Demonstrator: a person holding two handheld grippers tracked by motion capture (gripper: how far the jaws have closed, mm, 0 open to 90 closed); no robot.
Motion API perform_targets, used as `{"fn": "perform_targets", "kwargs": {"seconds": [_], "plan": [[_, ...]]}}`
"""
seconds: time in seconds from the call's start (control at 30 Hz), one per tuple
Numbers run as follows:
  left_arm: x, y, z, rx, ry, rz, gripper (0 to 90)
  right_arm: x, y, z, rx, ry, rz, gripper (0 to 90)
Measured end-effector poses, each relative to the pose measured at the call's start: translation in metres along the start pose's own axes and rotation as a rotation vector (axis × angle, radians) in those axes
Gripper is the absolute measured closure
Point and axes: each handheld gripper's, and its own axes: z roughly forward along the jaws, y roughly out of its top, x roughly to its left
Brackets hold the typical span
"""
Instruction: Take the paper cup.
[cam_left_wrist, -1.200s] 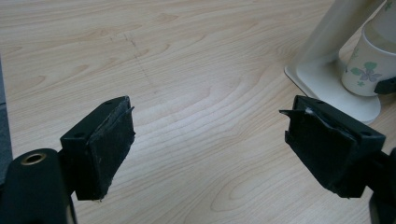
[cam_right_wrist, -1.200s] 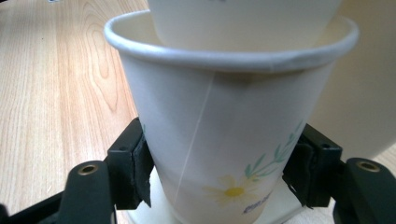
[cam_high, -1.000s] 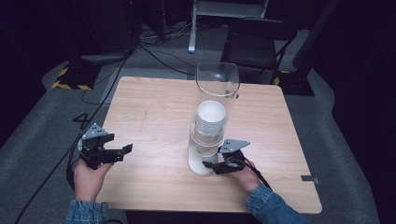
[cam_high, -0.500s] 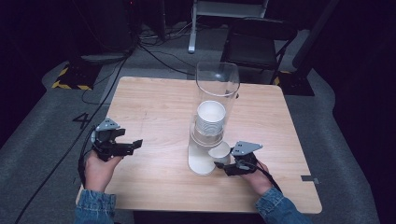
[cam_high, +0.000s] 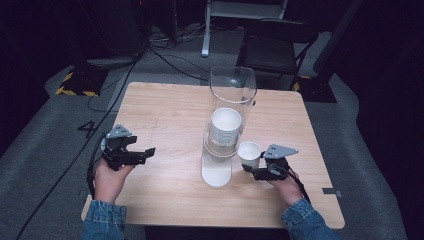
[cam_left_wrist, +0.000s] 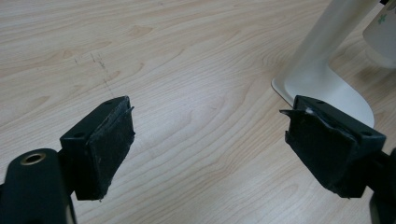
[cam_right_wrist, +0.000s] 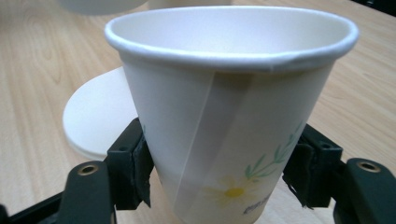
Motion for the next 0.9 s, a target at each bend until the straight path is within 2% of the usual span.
{"fn": "perform_targets", "kwargs": {"seconds": [0.07, 0.1, 0.17, 0.5, 0.57, 0.67, 0.73, 0.9], "plan": [[-0.001, -0.002, -0.002, -0.002, 0.007, -0.005, 15.2, -0.008, 0.000, 0.000, -0.018, -0.022, 0.038, 33.4], [-0.001, -0.002, -0.002, -0.002, 0.007, -0.005, 15.2, -0.008, 0.000, 0.000, -0.018, -0.022, 0.038, 33.4], [-0.001, -0.003, -0.004, -0.004, 0.015, -0.005, 15.2, -0.014, 0.000, 0.001, -0.033, -0.054, 0.062, 33.4], [-0.002, -0.013, -0.013, -0.002, 0.034, -0.016, 15.2, -0.035, 0.005, 0.007, -0.091, -0.147, 0.122, 33.2], [-0.003, -0.014, -0.014, 0.000, 0.035, -0.014, 15.3, -0.036, 0.005, 0.008, -0.093, -0.152, 0.124, 33.1], [-0.007, -0.016, -0.017, 0.001, 0.038, -0.010, 15.3, -0.039, 0.006, 0.011, -0.100, -0.143, 0.165, 33.1], [-0.012, -0.017, -0.020, -0.005, 0.034, -0.003, 15.2, -0.040, 0.007, 0.017, -0.086, -0.153, 0.170, 33.1], [-0.014, -0.021, -0.025, -0.012, 0.028, -0.014, 15.3, -0.042, 0.007, 0.026, -0.092, -0.154, 0.168, 33.1]]}}
